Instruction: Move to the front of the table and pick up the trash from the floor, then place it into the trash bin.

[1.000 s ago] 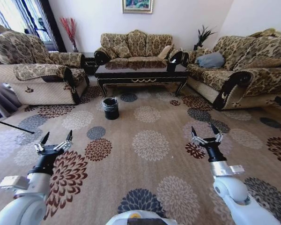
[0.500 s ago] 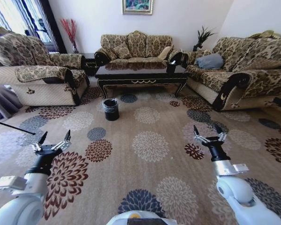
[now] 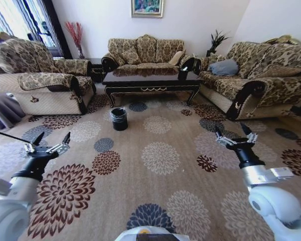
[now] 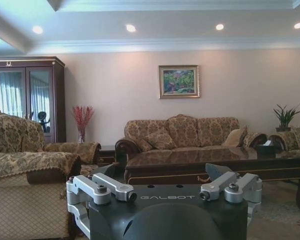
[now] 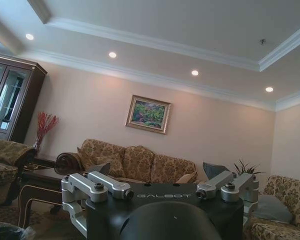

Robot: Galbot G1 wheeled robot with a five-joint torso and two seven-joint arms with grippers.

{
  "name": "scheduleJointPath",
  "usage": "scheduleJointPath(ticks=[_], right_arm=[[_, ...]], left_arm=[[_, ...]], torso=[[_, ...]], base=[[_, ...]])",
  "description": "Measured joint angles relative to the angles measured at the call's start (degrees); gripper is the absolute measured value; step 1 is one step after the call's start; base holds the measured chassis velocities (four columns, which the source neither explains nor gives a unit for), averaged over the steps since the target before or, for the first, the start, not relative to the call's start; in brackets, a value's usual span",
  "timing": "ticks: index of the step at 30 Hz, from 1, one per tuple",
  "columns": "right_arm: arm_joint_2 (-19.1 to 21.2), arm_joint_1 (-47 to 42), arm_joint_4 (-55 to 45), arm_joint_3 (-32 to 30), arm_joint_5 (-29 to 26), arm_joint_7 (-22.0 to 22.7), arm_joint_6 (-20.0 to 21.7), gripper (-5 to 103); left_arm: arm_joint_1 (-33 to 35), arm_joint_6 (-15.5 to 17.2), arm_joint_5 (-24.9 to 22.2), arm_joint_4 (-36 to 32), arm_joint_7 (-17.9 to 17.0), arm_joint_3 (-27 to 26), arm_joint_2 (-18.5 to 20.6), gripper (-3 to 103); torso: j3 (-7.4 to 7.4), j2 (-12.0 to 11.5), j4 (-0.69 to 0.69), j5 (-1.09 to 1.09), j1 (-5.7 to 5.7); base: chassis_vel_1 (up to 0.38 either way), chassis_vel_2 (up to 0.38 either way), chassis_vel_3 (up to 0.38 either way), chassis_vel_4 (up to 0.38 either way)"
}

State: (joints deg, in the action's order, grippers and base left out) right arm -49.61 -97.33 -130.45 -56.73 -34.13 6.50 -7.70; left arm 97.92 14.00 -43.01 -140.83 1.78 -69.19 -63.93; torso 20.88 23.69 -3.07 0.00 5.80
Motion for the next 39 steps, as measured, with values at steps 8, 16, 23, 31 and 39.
scheduleJointPath(ticks=[8, 16, 23, 31, 39], right_arm=[[0.0, -0.3, -0.7, -1.7, -0.8, 2.5, 1.2, 100], [-0.3, -0.5, -1.9, -2.8, -2.3, 3.6, 1.4, 100], [0.1, -0.5, -2.1, -4.5, -3.5, 3.6, 1.6, 100], [-0.3, -0.5, -2.1, -3.7, -3.1, 3.3, 1.5, 100], [-0.1, -0.8, -2.2, -3.6, -2.7, 3.1, 1.5, 100]], left_arm=[[-0.5, 0.6, -0.4, 0.0, 0.1, -0.3, 0.2, 100], [0.1, 0.6, -0.6, -0.9, 0.4, -0.7, -0.2, 100], [0.3, 0.5, -1.1, -1.2, 0.4, -1.4, -0.2, 100], [0.7, 0.5, -1.3, -1.6, 0.5, -1.6, -0.2, 100], [0.9, 0.4, -1.4, -1.7, 0.6, -1.9, -0.3, 100]], torso=[[1.28, 1.9, 0.00, 0.00, 0.66], [2.40, 3.7, 0.00, 0.00, 1.34], [3.30, 5.3, 0.00, 0.00, 2.00], [4.31, 7.0, 0.00, 0.00, 2.66], [5.79, 9.3, 0.00, 0.00, 3.51]], base=[[0.000, 0.000, 0.000, 0.000], [0.000, 0.000, 0.000, 0.000], [0.000, 0.000, 0.000, 0.000], [0.000, 0.000, 0.000, 0.000], [0.000, 0.000, 0.000, 0.000]])
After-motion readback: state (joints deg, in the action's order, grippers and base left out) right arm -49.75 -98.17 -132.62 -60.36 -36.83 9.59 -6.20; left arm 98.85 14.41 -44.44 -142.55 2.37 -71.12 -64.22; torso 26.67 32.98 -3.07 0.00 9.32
